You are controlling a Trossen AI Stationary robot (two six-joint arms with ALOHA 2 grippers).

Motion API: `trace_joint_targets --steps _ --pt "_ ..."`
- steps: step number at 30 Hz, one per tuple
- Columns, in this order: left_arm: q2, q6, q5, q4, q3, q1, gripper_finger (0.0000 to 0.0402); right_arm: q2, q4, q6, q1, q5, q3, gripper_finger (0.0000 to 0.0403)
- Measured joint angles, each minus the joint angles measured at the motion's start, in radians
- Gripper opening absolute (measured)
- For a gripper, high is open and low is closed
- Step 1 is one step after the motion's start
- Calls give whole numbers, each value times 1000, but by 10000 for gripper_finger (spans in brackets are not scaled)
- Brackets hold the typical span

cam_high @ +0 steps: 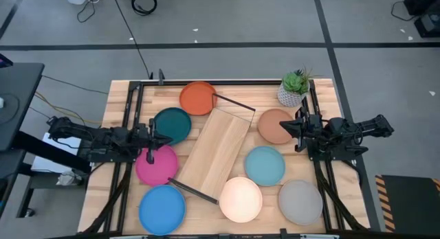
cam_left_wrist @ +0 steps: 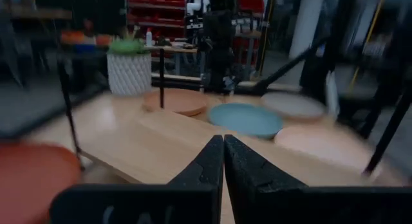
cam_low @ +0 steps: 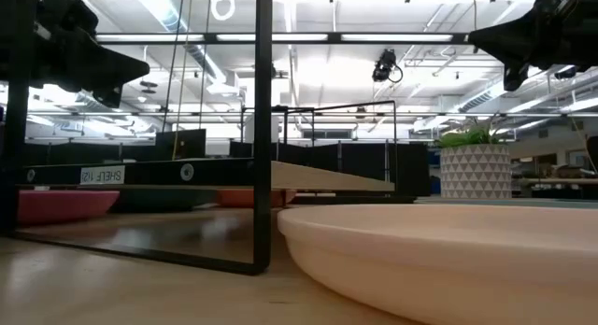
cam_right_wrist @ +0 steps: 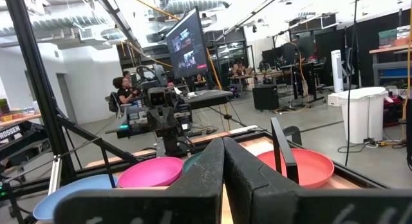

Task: Place and stack plates onto a shelf
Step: Put the brown plate on the shelf

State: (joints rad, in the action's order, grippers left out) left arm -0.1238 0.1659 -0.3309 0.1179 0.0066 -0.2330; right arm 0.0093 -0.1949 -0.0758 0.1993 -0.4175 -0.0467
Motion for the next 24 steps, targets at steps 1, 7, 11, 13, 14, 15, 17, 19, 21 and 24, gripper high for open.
trace_joint_targets --steps 1,7,11,13,14,15,17,19,21,24 --pt "0 69 1 -1 0 0 20 0 -7 0 0 0 0 14" --pt "0 252 2 7 0 0 20 0 -57 -17 0 0 0 14" --pt "0 276 2 50 0 0 20 2 -132 -113 0 1 0 14" --pt "0 276 2 89 0 0 20 12 -100 -142 0 4 -9 14" --pt "0 276 2 106 0 0 20 26 -65 -153 0 -2 -24 13" --pt "0 276 2 113 0 0 20 42 -27 -162 0 -18 -41 12" --pt "0 272 -4 132 0 0 20 87 56 -184 0 -64 -78 11" --pt "0 269 -13 155 0 0 20 147 146 -203 0 -104 -115 10" --pt "0 268 -18 169 0 0 20 215 223 -226 0 -134 -149 10" --pt "0 273 -101 170 0 0 20 327 283 -244 0 -152 -164 13"
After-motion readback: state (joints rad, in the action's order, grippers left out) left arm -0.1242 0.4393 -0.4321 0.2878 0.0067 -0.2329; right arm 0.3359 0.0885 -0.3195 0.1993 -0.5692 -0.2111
